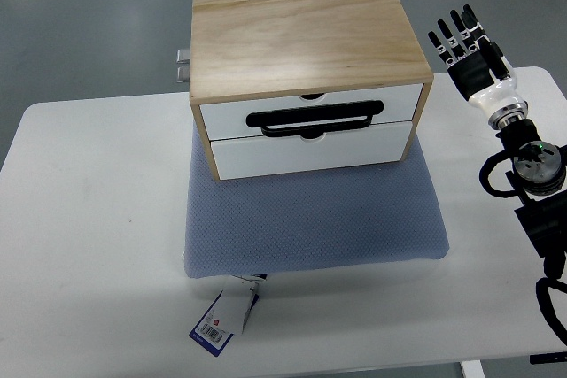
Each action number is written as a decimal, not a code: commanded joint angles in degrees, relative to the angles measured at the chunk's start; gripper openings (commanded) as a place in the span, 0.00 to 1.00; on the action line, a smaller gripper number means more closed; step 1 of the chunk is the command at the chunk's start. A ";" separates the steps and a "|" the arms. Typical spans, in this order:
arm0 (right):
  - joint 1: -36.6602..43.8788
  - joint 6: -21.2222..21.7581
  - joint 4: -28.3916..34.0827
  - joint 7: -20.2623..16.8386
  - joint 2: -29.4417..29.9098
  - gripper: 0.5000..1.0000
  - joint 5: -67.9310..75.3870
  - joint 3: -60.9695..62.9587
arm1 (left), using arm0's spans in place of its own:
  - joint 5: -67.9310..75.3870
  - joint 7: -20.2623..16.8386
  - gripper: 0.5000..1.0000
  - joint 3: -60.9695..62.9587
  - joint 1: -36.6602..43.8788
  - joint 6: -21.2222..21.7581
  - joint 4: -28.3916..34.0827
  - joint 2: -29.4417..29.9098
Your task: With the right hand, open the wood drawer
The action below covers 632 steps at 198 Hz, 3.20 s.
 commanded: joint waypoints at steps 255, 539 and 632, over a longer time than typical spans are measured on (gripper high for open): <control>77.61 -6.24 51.76 -38.78 -22.68 0.88 -8.71 -86.48 | 0.09 -0.03 1.00 -0.09 -0.04 -0.17 -0.35 0.00; 59.59 -16.17 49.91 -38.78 -16.79 0.88 -16.96 -92.46 | -0.09 -0.03 1.00 -0.18 -0.04 -0.70 0.26 0.00; 62.05 -4.04 52.46 -38.78 -18.72 0.88 -10.28 -90.00 | -0.09 -0.03 1.00 -0.18 -0.04 -0.70 0.70 0.00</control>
